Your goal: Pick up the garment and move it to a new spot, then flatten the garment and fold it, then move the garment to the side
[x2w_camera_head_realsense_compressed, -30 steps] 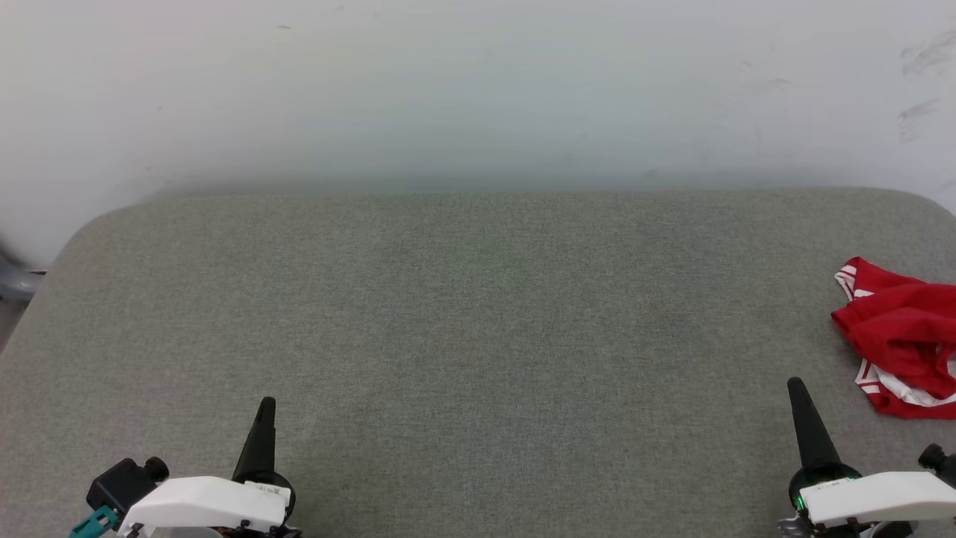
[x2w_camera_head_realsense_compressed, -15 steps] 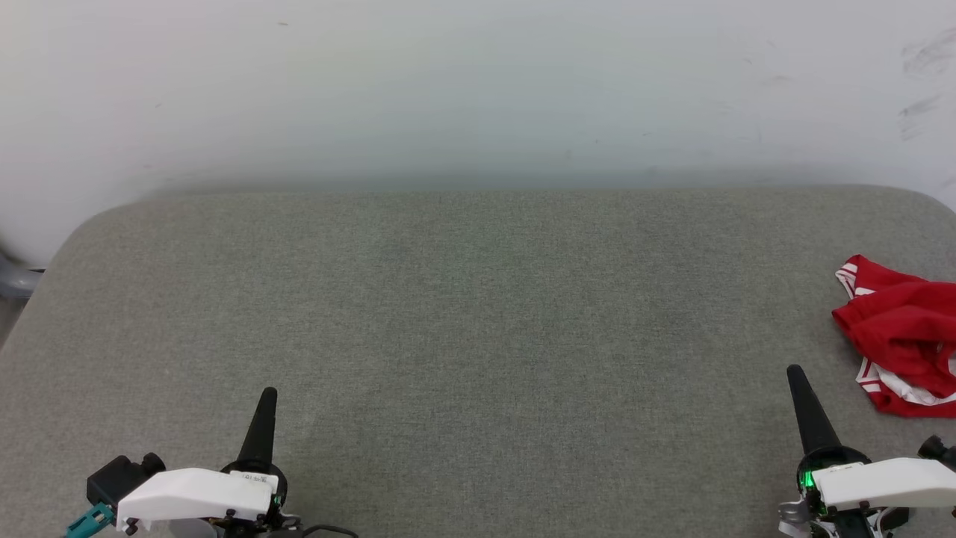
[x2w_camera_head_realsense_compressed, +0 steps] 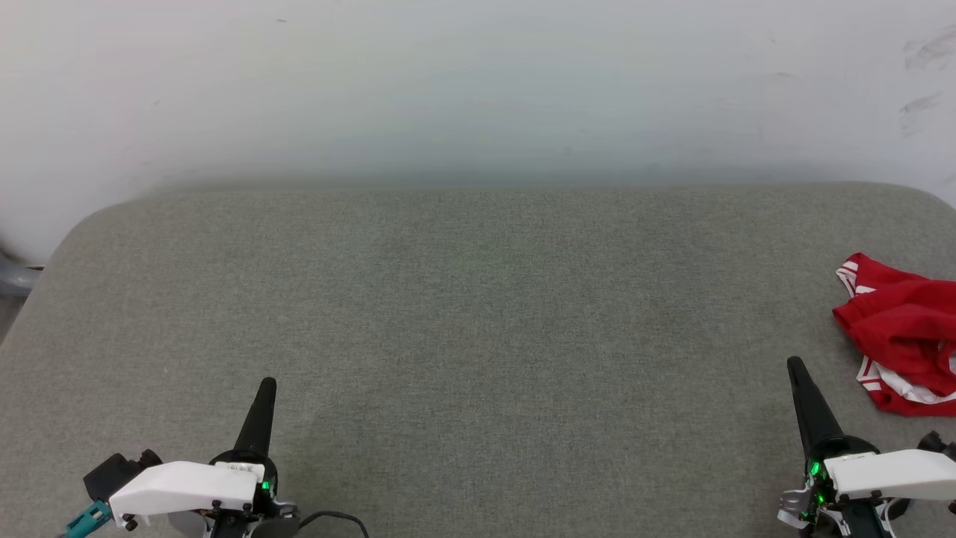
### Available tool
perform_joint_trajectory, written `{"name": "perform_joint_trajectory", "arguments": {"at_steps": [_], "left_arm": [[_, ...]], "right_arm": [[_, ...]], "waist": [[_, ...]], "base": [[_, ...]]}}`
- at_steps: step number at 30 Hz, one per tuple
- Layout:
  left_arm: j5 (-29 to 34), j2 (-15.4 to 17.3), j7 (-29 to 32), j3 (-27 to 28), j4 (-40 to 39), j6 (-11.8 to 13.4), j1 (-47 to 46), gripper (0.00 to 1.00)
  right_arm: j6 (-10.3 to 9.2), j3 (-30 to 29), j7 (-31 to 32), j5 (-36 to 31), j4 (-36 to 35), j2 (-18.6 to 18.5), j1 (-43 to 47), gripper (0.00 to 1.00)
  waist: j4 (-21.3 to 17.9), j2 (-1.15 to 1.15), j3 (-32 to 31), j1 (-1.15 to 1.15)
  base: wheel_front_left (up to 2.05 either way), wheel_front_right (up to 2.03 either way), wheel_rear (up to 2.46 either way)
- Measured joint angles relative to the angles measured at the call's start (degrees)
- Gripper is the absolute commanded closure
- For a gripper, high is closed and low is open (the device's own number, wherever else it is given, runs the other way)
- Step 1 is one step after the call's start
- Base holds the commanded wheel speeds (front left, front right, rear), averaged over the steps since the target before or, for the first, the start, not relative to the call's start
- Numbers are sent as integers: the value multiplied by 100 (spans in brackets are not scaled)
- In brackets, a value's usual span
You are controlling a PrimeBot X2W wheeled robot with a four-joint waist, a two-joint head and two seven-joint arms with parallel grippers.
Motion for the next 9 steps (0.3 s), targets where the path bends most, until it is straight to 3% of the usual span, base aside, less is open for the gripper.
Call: {"name": "perform_joint_trajectory", "arguments": {"at_steps": [9], "left_arm": [[-388,0,100,36,33,-33,-83,100]], "right_arm": [[0,-31,103,371,49,2,-96,100]], "waist": [[-3,0,16,0]], "base": [[0,0,0]]}}
